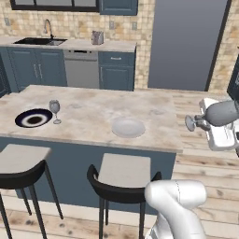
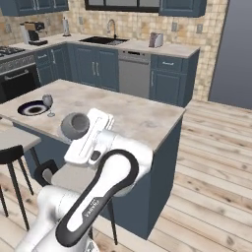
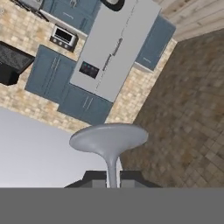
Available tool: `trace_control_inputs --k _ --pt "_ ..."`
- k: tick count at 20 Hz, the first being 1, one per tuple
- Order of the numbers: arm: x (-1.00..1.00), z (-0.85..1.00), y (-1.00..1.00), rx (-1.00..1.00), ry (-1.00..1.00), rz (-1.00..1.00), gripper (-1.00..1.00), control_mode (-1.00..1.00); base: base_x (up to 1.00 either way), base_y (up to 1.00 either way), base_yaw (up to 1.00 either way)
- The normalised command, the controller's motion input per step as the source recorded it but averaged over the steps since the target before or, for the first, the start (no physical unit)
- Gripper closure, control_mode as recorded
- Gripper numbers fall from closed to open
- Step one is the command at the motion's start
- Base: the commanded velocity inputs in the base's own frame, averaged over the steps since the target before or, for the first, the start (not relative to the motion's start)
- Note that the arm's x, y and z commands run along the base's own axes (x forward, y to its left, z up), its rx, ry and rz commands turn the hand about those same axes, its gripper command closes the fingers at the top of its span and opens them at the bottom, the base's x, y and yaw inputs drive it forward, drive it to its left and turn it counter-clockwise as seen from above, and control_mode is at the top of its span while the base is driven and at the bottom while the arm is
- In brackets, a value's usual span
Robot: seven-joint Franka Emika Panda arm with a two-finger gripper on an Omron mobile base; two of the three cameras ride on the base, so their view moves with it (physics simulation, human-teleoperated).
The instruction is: Retrieve the wine glasses from the counter and place one next to each plate.
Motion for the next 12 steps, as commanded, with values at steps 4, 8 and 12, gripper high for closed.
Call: trace_control_inputs --k 4,8,12 --pt "0.72 -0.6 -0.28 -0.08 0.12 0.07 1.0 -1.0 0.0 0.0 0.0" --pt "0.55 -0.41 0.0 -0.28 0.07 0.0 1.0 -1.0 0.0 0.0 0.0" --pt "0.67 -0.42 0.0 -0.32 0.11 0.0 1.0 -1.0 0.0 0.0 0.0"
